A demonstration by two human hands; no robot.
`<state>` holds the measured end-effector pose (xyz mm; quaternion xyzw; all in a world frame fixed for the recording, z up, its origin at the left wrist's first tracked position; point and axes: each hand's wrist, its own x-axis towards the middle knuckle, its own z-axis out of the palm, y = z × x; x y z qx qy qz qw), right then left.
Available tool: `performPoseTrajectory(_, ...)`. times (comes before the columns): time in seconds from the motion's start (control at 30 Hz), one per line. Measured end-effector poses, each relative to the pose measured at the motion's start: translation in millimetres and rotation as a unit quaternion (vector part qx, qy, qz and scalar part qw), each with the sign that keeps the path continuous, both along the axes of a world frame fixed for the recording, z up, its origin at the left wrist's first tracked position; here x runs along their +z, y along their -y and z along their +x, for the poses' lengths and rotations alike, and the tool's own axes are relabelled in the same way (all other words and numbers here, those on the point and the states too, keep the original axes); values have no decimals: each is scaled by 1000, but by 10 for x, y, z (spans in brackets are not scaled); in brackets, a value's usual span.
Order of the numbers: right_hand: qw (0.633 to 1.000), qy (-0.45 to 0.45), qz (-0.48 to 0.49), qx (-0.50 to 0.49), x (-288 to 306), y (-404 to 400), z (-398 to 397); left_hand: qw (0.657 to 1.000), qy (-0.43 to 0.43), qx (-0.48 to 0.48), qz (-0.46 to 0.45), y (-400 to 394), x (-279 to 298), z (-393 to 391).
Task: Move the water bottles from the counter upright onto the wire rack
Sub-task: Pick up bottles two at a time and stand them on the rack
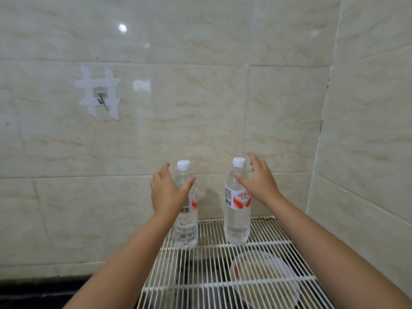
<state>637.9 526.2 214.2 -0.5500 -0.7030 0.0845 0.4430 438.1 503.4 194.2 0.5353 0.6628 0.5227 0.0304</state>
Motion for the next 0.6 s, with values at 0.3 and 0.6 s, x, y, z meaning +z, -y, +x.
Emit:
performPoseTrajectory(0.3, 997, 61, -36, 17, 198, -45, -274, 991, -62, -42, -110, -131, 286, 29)
performPoseTrajectory(0.6, 997, 81, 3, -6, 135, -125, -490, 923, 113, -348, -120, -277, 343, -105)
